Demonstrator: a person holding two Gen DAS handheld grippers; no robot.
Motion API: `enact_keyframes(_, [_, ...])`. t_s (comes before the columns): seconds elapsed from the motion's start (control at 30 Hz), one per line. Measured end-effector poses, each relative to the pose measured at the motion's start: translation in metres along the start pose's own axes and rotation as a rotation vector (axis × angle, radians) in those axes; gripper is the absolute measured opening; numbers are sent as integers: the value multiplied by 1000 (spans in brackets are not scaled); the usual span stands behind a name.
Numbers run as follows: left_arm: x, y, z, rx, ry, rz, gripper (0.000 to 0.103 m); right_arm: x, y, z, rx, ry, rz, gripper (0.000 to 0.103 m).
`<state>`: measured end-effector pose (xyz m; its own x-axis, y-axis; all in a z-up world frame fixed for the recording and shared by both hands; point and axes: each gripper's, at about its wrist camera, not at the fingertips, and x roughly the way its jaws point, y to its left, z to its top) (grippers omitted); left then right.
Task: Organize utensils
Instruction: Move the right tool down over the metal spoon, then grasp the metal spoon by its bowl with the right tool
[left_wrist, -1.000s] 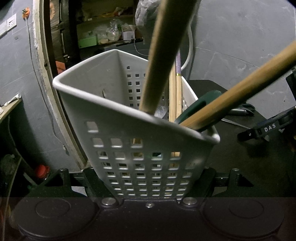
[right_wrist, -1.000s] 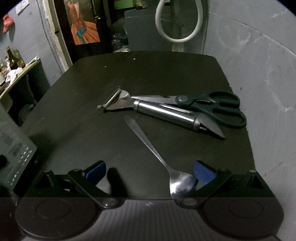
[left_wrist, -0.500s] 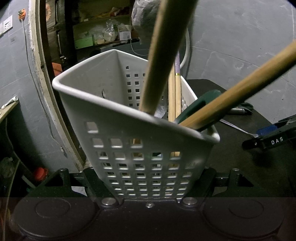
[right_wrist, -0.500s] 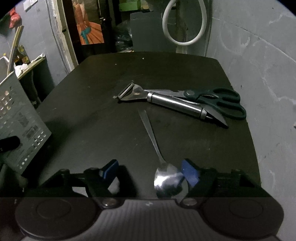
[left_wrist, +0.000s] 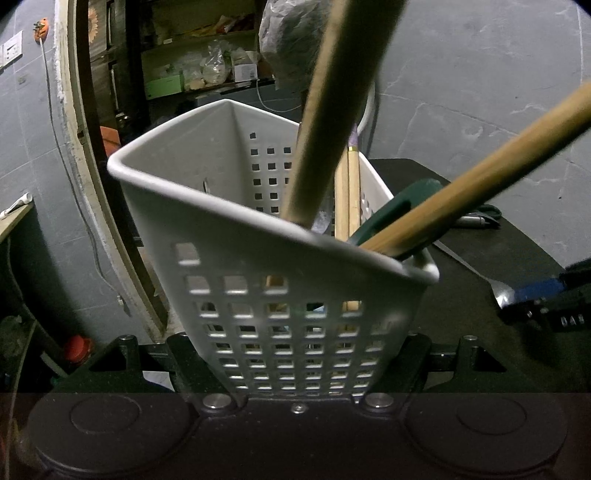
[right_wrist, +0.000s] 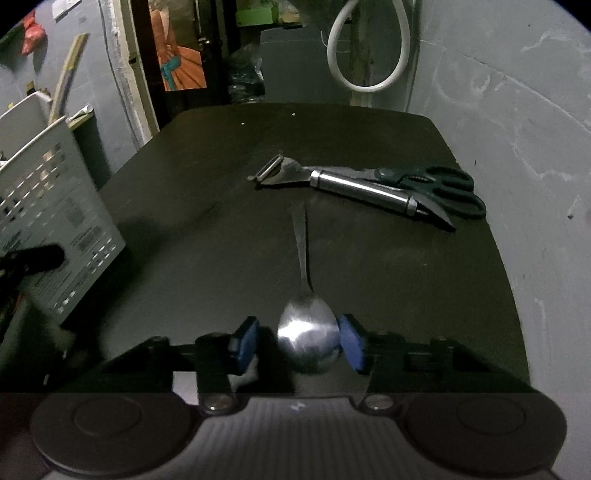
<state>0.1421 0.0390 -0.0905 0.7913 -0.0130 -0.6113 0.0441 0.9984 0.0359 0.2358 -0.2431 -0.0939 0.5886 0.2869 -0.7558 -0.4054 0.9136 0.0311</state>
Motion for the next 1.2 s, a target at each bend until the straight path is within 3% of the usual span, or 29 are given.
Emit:
enact_keyframes(0.43, [2, 5, -2, 5, -5, -16, 76, -27, 29, -31, -43, 22, 36, 40])
enact_keyframes(0.57, [2, 4, -2, 7, -6, -19, 76, -34, 33, -39, -42, 34, 58, 60])
enact_keyframes(0.77, [3, 5, -1, 11, -7, -24, 76, -31, 13, -31, 47, 14, 97, 68])
enact_keyframes(0.83, [3, 6, -1, 13, -6, -25, 76, -27, 4, -28, 81, 7, 139, 65])
enact_keyframes(1.0, [3, 7, -1, 14, -6, -27, 76, -18, -1, -21, 58, 0, 192, 44])
enact_keyframes(1.2, [3, 8, -1, 14, -7, -29, 76, -19, 13, -18, -28, -6, 172, 26])
